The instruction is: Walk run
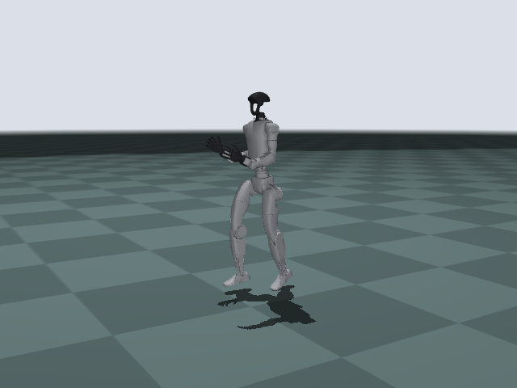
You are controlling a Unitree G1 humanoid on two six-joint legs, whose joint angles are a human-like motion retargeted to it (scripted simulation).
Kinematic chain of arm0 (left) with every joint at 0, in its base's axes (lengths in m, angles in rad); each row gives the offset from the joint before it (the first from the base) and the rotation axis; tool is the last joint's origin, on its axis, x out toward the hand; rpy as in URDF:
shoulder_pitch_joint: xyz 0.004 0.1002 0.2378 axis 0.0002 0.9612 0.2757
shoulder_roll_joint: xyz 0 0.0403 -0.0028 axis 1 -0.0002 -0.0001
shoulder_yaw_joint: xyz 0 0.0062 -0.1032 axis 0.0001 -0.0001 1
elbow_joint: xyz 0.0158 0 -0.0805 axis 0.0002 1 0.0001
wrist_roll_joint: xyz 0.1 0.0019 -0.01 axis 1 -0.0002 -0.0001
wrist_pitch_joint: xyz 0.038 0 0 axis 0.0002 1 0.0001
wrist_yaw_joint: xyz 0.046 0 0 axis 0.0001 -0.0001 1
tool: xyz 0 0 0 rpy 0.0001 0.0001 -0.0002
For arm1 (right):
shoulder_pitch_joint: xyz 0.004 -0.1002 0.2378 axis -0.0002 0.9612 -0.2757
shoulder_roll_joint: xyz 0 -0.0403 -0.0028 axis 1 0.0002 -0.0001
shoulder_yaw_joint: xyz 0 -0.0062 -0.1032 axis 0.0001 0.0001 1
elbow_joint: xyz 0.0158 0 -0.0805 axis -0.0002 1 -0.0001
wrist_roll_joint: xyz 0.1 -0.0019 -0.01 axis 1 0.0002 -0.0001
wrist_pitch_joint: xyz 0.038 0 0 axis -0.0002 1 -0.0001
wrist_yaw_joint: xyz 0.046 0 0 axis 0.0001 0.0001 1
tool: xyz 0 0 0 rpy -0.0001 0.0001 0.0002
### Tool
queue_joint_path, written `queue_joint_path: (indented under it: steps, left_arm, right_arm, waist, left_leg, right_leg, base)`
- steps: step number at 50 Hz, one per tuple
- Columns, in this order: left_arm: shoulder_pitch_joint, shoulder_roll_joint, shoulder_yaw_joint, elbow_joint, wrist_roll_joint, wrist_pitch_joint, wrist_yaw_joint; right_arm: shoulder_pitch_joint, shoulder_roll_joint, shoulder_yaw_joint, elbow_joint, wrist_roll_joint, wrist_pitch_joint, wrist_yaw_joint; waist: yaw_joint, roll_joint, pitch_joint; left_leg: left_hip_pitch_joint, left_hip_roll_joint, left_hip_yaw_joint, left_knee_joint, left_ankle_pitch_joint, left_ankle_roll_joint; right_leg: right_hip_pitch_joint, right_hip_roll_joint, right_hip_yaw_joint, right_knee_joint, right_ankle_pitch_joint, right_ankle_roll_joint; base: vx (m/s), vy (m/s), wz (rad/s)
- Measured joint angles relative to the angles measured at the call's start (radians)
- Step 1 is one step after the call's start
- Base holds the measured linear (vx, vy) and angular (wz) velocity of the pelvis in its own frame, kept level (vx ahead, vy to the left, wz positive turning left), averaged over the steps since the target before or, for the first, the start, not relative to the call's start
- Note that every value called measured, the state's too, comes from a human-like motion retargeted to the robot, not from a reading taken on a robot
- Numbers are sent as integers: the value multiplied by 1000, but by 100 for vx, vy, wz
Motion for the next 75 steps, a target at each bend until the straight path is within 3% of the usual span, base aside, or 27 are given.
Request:
queue_joint_path:
  steps: [4,8,12,16,19,22,23,25,27,30,34,40,43,45,47,48,50,53,55,58,61,64,65,67,70,72,75]
  left_arm:
    - [77,58,38,-55,97,18,-11]
    - [195,77,81,0,142,-25,-29]
    - [335,13,116,150,193,-80,-115]
    - [491,-65,149,215,176,-119,-159]
    - [566,-85,196,233,191,-153,-159]
    - [567,-91,216,206,221,-173,-97]
    - [549,-93,217,179,247,-170,-60]
    - [476,-96,215,118,310,-149,17]
    - [371,-97,185,68,366,-111,105]
    - [212,-97,101,74,311,-111,146]
    - [58,-101,78,65,120,-55,11]
    - [96,-28,37,-5,-18,-35,10]
    - [191,22,76,-45,23,-13,-51]
    - [274,37,107,-68,87,2,-97]
    - [360,34,150,-42,161,-28,-95]
    - [411,17,182,7,215,-62,-87]
    - [444,-20,237,176,353,-132,-40]
    - [497,-86,263,336,387,-155,-15]
    - [540,-107,275,394,369,-159,-15]
    - [573,-101,311,438,336,-184,-31]
    - [584,-62,323,437,325,-199,-35]
    - [566,-38,308,393,315,-197,-34]
    - [555,-34,301,369,310,-195,-33]
    - [530,-23,273,301,292,-174,-18]
    - [446,-40,224,249,282,-160,13]
    - [305,-105,294,239,266,-136,-27]
    - [201,-169,167,157,180,-92,60]
  right_arm:
    - [-38,-1,18,4,-23,23,-9]
    - [-74,-12,32,-37,39,41,-25]
    - [-100,-30,-89,-30,95,38,29]
    - [-84,-22,-129,-22,63,1,2]
    - [-58,3,-133,-27,39,2,-3]
    - [-14,51,-126,-45,48,31,-1]
    - [-3,68,-119,-55,67,43,3]
    - [-4,86,-109,-67,118,60,16]
    - [-8,85,-111,-74,175,65,52]
    - [41,96,-126,-63,195,57,123]
    - [72,94,-28,-34,119,9,97]
    - [161,135,-5,-14,32,32,135]
    - [142,152,6,7,-1,43,120]
    - [116,153,20,-5,-31,41,92]
    - [103,138,36,-36,-53,39,62]
    - [110,124,50,-47,-60,32,50]
    - [66,102,-20,-26,-24,21,64]
    - [11,77,-5,13,-28,3,49]
    - [2,71,-1,21,-50,-16,24]
    - [7,74,7,17,-81,-21,25]
    - [34,89,21,1,-87,3,48]
    - [46,100,26,-20,-61,21,62]
    - [45,101,30,-27,-48,23,67]
    - [41,95,39,-44,-17,29,84]
    - [67,99,25,-33,22,11,133]
    - [39,102,73,19,14,-3,128]
    - [47,105,100,64,-21,-17,96]
  waist:
    - [-55,-6,16]
    - [-19,-27,69]
    - [30,-49,67]
    - [133,-83,59]
    - [233,-125,55]
    - [334,-168,59]
    - [356,-188,75]
    - [347,-221,113]
    - [255,-246,96]
    - [199,-136,23]
    - [170,-81,-25]
    - [10,-11,-11]
    - [-17,-20,8]
    - [-40,-60,47]
    - [-35,-47,57]
    - [9,-54,53]
    - [1,-25,65]
    - [88,-59,44]
    - [125,-69,54]
    - [223,-99,57]
    - [292,-114,60]
    - [315,-105,60]
    - [320,-98,61]
    - [293,-119,55]
    - [229,-78,16]
    - [214,-56,6]
    - [267,-50,-24]
  left_leg:
    - [105,-21,-29,46,389,-169]
    - [14,-22,-3,510,465,-199]
    - [-232,57,17,859,120,-32]
    - [-447,20,72,700,-81,98]
    - [-545,-39,124,376,-144,159]
    - [-541,-88,153,26,-177,183]
    - [-518,-102,151,-36,-157,146]
    - [-497,-154,130,-31,-30,220]
    - [-478,-216,83,103,-174,312]
    - [-470,-157,-168,304,-309,218]
    - [-292,-5,-8,251,-368,153]
    - [-4,-1,-3,37,119,7]
    - [100,4,19,43,368,-115]
    - [110,-33,-40,193,465,-192]
    - [26,10,-16,493,465,-198]
    - [9,-29,11,557,463,-175]
    - [-144,9,-67,838,279,-150]
    - [-320,53,61,860,68,28]
    - [-414,63,106,755,-31,113]
    - [-499,0,127,413,-75,143]
    - [-483,-81,101,24,-124,170]
    - [-431,-42,247,-123,-111,96]
    - [-416,-22,289,-122,-76,115]
    - [-394,-35,277,-26,-121,314]
    - [-434,-183,-147,208,-272,313]
    - [-411,-45,57,283,-329,284]
    - [-274,-32,69,178,-329,229]
  right_leg:
    - [27,-11,164,-266,-59,11]
    - [97,63,177,-39,-96,-191]
    - [215,68,142,88,-264,-210]
    - [408,100,163,-72,-161,-208]
    - [557,97,125,-213,132,-128]
    - [664,68,96,-229,438,48]
    - [678,37,72,-133,465,111]
    - [663,41,165,134,474,239]
    - [586,100,143,356,474,275]
    - [450,241,58,415,422,157]
    - [206,175,114,440,122,45]
    - [50,-32,77,-150,-20,34]
    - [66,-52,143,-331,-102,48]
    - [89,-58,194,-297,-2,1]
    - [104,-14,114,-173,-33,-148]
    - [126,59,245,-88,-76,-161]
    - [126,32,159,34,-154,-135]
    - [242,60,197,-6,-204,-168]
    - [311,71,197,-56,-165,-165]
    - [448,56,137,-184,18,-111]
    - [582,79,114,-254,229,-19]
    - [678,86,18,-226,387,141]
    - [694,101,25,-187,431,206]
    - [655,115,26,14,474,284]
    - [511,287,125,337,400,274]
    - [377,216,131,506,216,222]
    - [263,112,134,422,79,67]
  base:
    - [159,-54,-19]
    - [142,-48,-57]
    - [194,-60,26]
    - [171,-36,-29]
    - [166,-49,-55]
    - [155,-43,-88]
    - [178,-51,-50]
    - [176,-63,62]
    - [209,-69,189]
    - [189,-45,48]
    - [148,-52,-74]
    - [141,-40,44]
    - [135,-51,-37]
    - [152,-60,-36]
    - [164,-59,-58]
    - [176,-58,-64]
    - [160,-44,68]
    - [115,-24,-46]
    - [142,-18,-24]
    - [140,-25,-34]
    - [119,-24,-26]
    - [142,-23,24]
    - [138,-37,33]
    - [169,-64,98]
    - [170,-8,129]
    - [95,-5,-12]
    - [97,-12,5]
